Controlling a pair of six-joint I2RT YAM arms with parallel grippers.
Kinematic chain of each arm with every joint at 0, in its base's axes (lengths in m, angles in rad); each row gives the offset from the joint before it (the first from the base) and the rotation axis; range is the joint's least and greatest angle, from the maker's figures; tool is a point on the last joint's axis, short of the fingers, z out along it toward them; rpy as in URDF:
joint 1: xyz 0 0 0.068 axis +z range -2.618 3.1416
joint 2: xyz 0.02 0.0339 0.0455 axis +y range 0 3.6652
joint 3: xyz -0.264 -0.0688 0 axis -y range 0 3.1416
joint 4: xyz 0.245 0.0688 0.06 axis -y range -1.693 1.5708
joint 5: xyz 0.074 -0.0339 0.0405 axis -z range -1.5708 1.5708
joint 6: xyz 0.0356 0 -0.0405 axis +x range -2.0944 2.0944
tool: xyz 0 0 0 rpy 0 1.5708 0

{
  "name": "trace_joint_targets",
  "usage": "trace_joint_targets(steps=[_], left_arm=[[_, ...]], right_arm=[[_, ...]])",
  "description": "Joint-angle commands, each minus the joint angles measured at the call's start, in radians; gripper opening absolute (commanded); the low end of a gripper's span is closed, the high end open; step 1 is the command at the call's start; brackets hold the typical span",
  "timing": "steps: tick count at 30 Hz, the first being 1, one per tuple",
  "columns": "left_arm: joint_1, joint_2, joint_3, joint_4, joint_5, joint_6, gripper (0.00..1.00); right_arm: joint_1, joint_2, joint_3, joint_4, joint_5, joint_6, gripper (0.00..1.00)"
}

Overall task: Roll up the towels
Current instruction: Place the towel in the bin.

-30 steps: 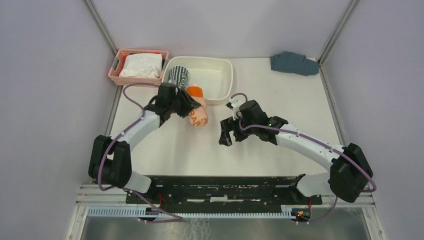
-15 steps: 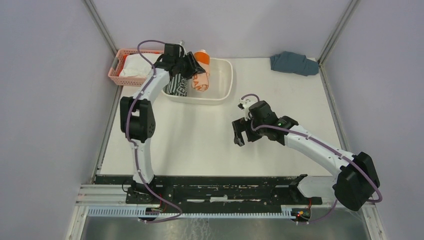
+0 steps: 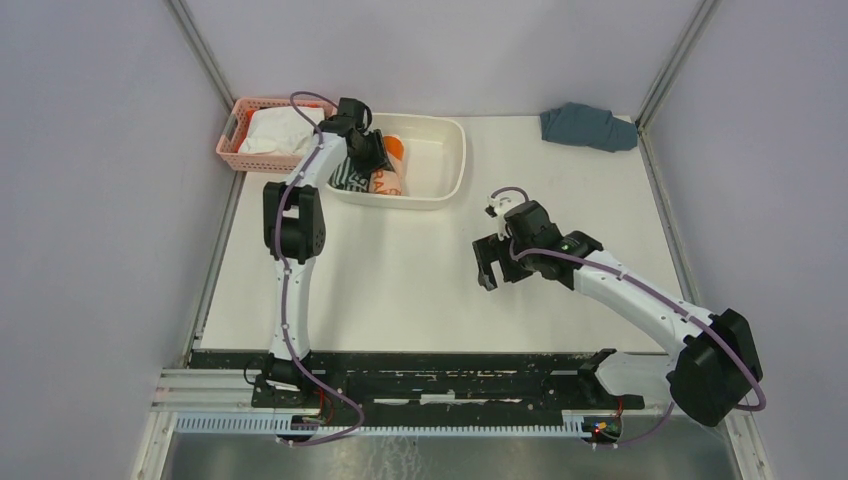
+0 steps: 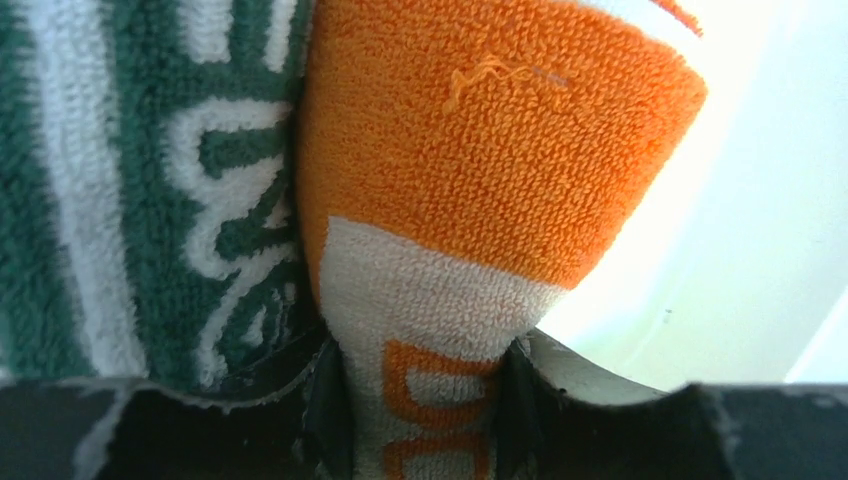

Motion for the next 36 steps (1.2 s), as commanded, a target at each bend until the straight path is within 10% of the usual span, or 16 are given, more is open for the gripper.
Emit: trace_joint_targets(steps=[1,13,36], left_arm=[[0.018,0.013,0.067,-0.136,-0.255,0.131,0.38],[0.015,0.069,0.081,-0.159,-0.460,0.176,0.56],[0.008,-0.029,0.083,-0.099,-0.280,0.128,0.83]], right_arm=[[-0.010,-0.012,0.012,-0.014,0.038,-0.018,1.00],[-0.022,0.036,0.013,-0.005,0.020,-0.021,1.00],[-0.025,0.011,0.009,-0.012,0.002,-0.025,1.00]])
